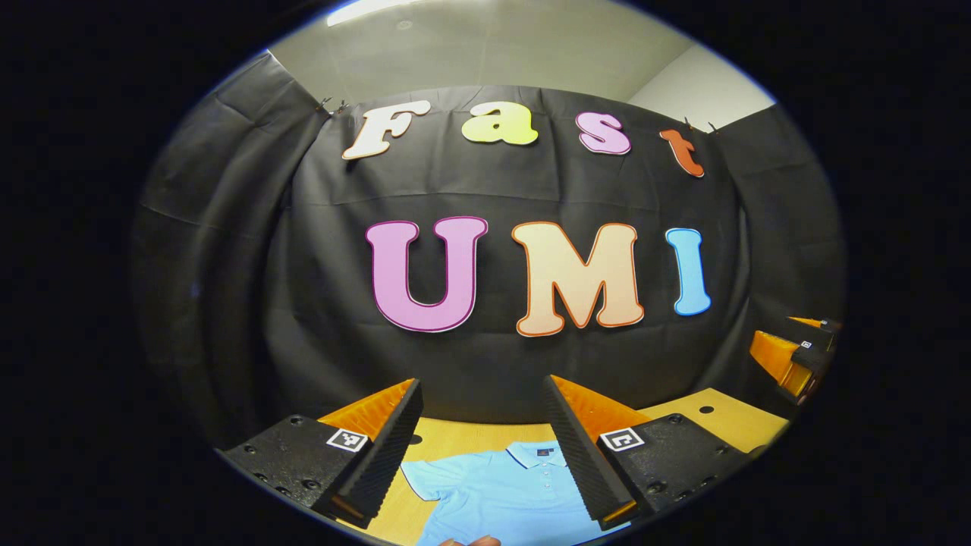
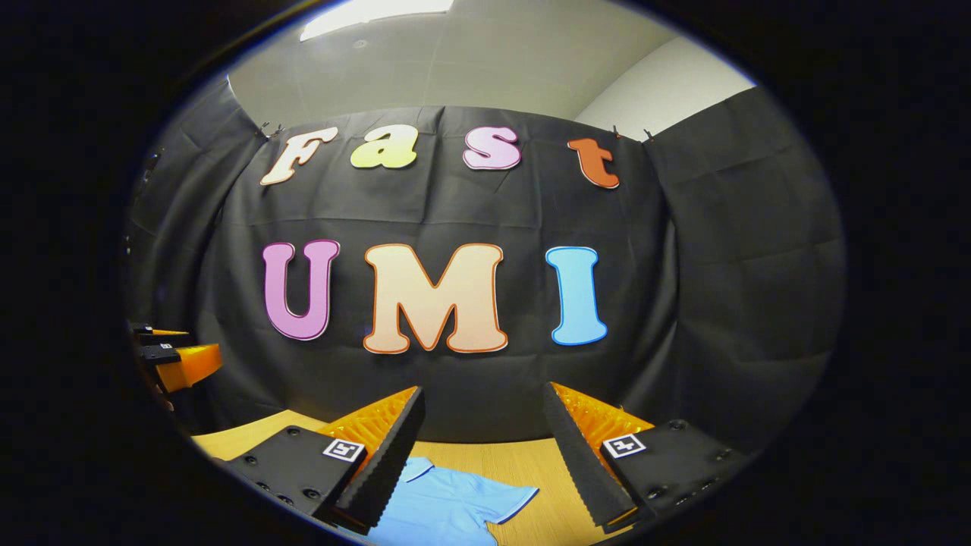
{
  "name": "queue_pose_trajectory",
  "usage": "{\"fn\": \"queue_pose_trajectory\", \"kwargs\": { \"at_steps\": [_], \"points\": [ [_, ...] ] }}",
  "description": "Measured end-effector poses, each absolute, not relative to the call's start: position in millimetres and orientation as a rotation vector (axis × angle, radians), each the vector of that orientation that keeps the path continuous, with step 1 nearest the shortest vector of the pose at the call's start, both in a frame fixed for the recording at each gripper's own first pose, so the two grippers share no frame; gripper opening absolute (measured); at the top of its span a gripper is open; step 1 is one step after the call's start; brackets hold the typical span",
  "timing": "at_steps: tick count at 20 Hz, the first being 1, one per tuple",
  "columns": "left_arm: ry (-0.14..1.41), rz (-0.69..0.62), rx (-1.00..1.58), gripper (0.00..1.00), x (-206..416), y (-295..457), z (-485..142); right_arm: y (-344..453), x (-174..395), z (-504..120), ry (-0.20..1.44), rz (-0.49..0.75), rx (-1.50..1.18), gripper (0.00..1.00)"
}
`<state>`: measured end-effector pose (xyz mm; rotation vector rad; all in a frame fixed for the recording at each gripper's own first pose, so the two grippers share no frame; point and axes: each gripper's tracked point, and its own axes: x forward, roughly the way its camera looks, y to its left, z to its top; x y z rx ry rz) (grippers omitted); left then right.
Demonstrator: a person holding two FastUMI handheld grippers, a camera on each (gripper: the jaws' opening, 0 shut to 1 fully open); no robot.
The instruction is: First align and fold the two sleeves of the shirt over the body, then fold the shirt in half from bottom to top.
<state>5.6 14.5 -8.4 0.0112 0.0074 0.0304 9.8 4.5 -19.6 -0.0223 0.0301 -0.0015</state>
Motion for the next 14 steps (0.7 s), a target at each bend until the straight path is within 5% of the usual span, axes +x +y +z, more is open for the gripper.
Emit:
{"fn": "queue_pose_trajectory", "kwargs": {
  "at_steps": [14],
  "points": [
    [0.006, 0.050, 0.032, 0.95, 14, 64, -15, -25, 95, -207, 0.399, -0.085, -0.094, 0.98]
  ]
}}
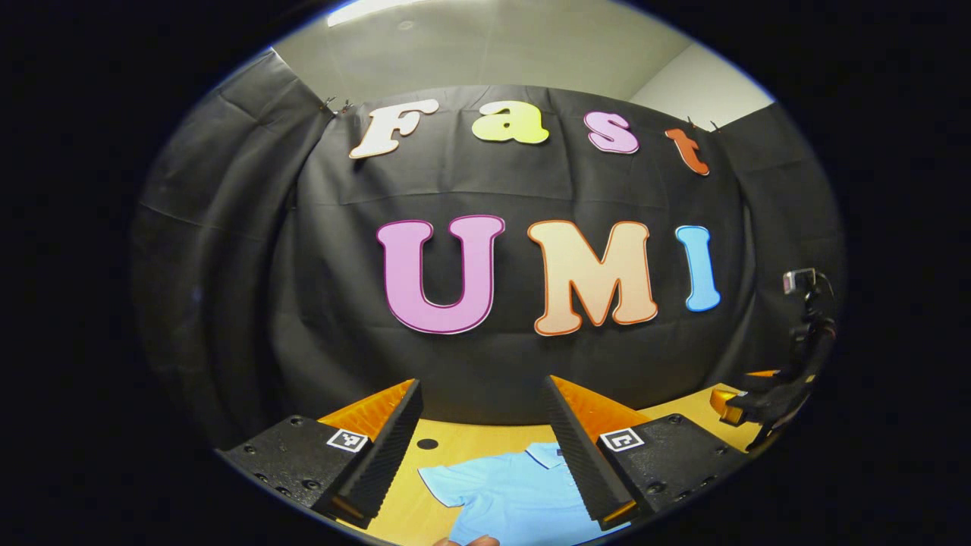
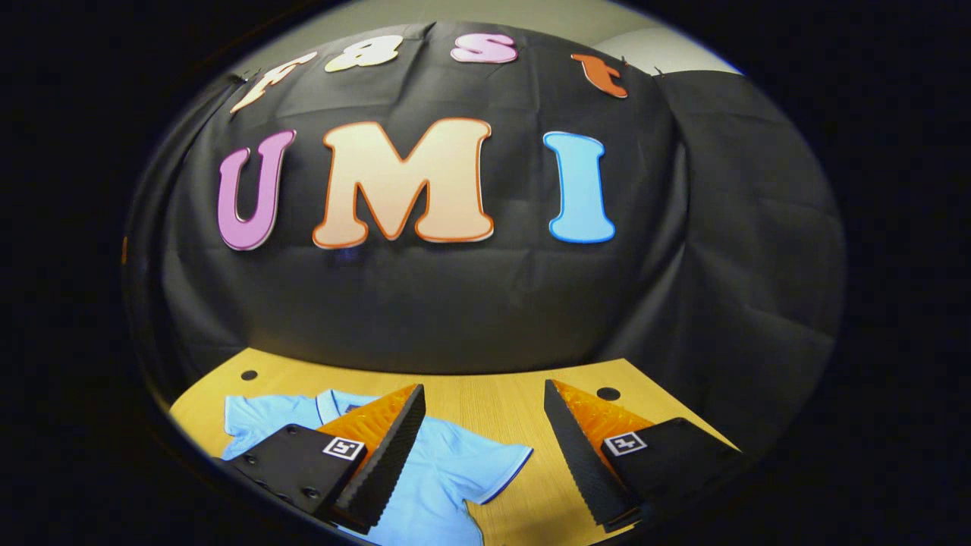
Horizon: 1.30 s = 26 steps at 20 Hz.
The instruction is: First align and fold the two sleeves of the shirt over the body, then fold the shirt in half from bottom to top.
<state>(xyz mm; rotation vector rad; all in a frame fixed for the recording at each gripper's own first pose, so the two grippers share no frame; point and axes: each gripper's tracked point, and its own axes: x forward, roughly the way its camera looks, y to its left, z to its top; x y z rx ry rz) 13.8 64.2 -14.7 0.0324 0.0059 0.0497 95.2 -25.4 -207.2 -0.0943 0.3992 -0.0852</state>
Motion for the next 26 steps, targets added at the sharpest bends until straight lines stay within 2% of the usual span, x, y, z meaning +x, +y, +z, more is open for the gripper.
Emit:
{"fn": "queue_pose_trajectory", "kwargs": {
  "at_steps": [9, 14, 17, 21, 22, 26],
  "points": [
    [0.038, 0.118, 0.060, 0.95, 23, 107, -28, -53, 111, -341, 0.675, -0.153, -0.166, 1.00],
    [0.052, 0.142, 0.082, 0.94, 26, 122, -33, -70, 96, -408, 0.868, -0.188, -0.144, 0.99],
    [0.070, 0.154, 0.089, 0.94, 29, 129, -40, -65, 85, -429, 0.956, -0.184, -0.080, 1.00],
    [0.091, 0.160, 0.082, 0.95, 33, 131, -48, -58, 90, -434, 0.965, -0.166, 0.000, 0.97],
    [0.093, 0.157, 0.079, 0.95, 34, 130, -49, -55, 92, -434, 0.959, -0.167, 0.005, 0.89],
    [0.097, 0.147, 0.075, 0.94, 37, 127, -52, -41, 94, -435, 0.962, -0.128, 0.063, 0.16]
  ]
}}
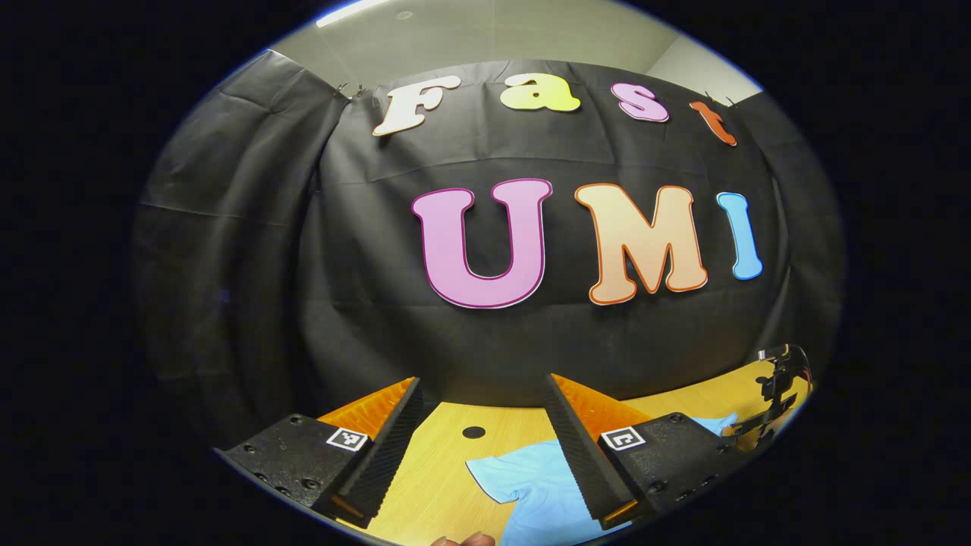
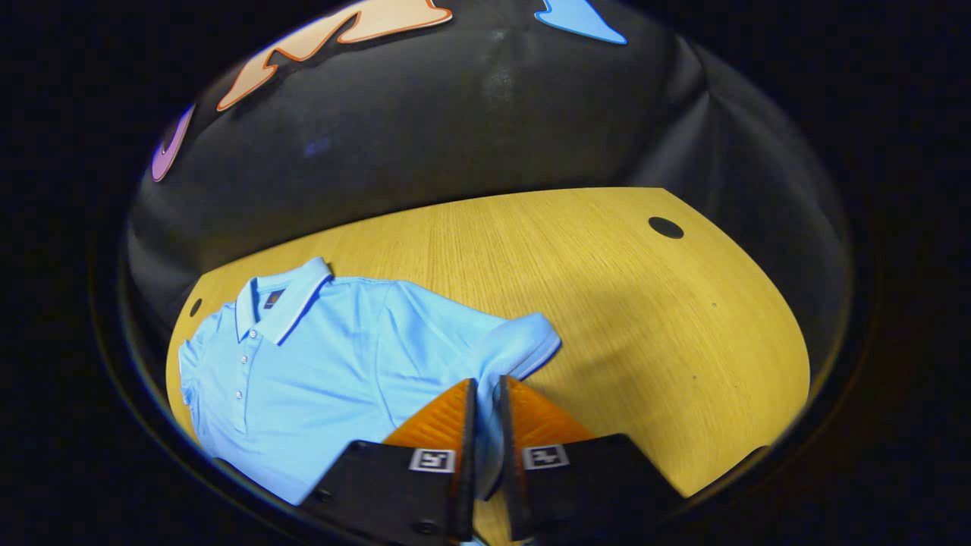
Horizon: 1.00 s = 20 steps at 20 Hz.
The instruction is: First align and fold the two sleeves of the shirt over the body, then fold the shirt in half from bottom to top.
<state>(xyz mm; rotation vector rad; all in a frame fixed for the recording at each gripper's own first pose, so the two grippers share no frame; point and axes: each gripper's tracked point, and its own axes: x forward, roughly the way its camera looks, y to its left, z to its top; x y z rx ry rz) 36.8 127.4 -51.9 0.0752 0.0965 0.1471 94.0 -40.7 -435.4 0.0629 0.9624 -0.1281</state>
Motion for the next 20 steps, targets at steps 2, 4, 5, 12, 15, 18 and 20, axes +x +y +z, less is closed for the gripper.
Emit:
{"fn": "queue_pose_trajectory", "kwargs": {
  "at_steps": [2, 4, 5, 12, 15, 18, 20],
  "points": [
    [0.104, 0.146, 0.062, 0.94, 37, 129, -56, -40, 97, -436, 0.960, -0.122, 0.077, 0.03],
    [0.122, 0.155, 0.050, 0.94, 38, 134, -63, -41, 98, -434, 0.965, -0.139, 0.101, 0.03],
    [0.131, 0.161, 0.047, 0.94, 36, 138, -67, -37, 103, -428, 0.953, -0.142, 0.132, 0.03],
    [0.177, 0.197, 0.022, 0.94, 36, 156, -89, 44, 121, -391, 0.861, -0.017, 0.370, 0.02],
    [0.212, 0.208, -0.003, 0.94, 36, 163, -102, 87, 116, -387, 0.858, 0.087, 0.406, 0.03],
    [0.257, 0.217, -0.025, 0.94, 38, 168, -123, 125, 101, -397, 0.906, 0.160, 0.418, 0.05],
    [0.290, 0.222, -0.036, 0.95, 41, 174, -138, 139, 91, -404, 0.950, 0.180, 0.445, 0.15]
  ]
}}
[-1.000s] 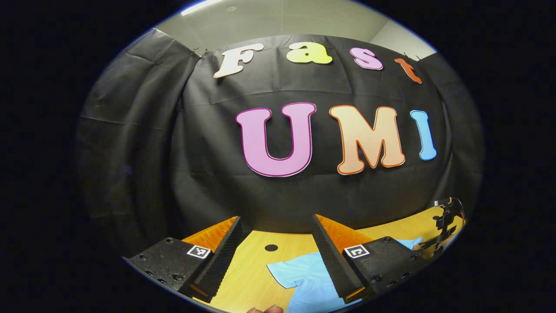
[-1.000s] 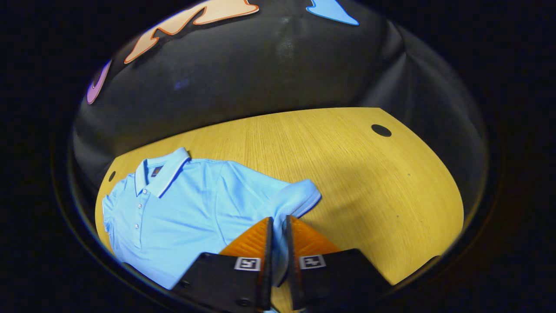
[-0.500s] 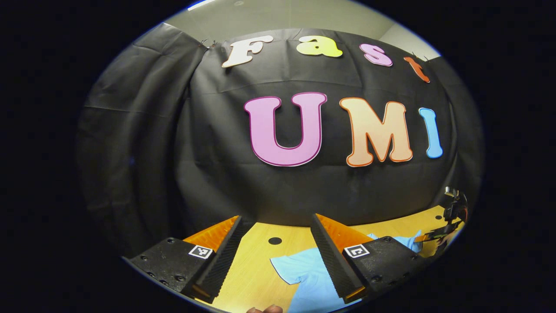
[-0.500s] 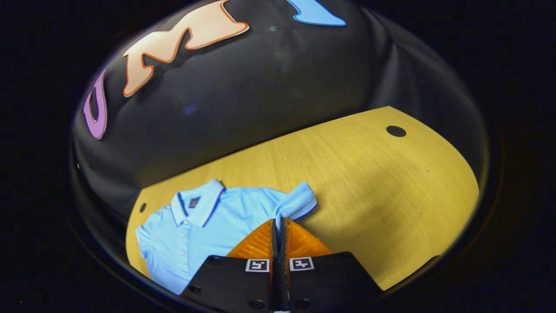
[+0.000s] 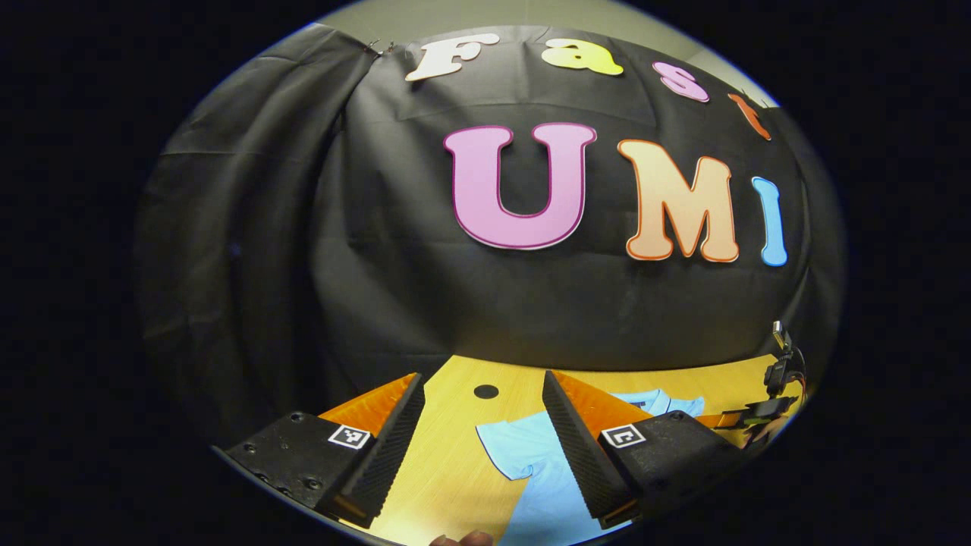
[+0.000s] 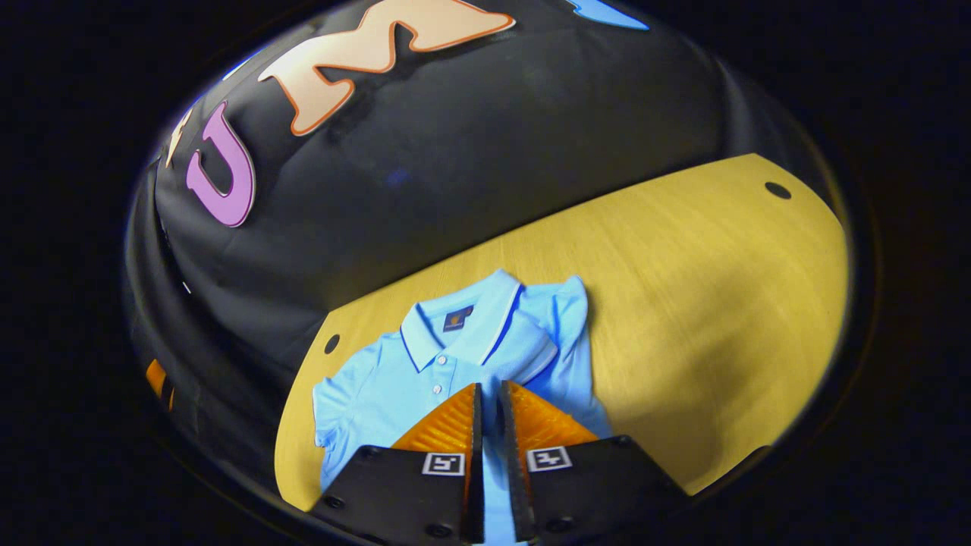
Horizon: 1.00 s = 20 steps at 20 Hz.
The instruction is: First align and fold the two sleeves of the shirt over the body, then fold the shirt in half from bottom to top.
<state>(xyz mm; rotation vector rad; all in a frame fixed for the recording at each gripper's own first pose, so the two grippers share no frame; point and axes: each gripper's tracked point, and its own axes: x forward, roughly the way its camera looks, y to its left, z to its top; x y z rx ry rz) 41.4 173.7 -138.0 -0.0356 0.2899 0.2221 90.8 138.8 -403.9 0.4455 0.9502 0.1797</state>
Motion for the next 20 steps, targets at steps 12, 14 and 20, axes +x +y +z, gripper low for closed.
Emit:
{"fn": "queue_pose_trajectory", "kwargs": {
  "at_steps": [12, 14, 20],
  "points": [
    [0.608, 0.202, -0.136, 0.96, 95, 166, -309, 89, 62, -362, 0.879, 0.162, 0.229, 0.97],
    [0.656, 0.200, -0.132, 0.95, 103, 162, -340, 75, 48, -360, 0.894, 0.147, 0.212, 0.98],
    [0.744, 0.202, -0.074, 0.95, 119, 155, -389, 35, 21, -357, 0.918, 0.088, 0.184, 0.98]
  ]
}}
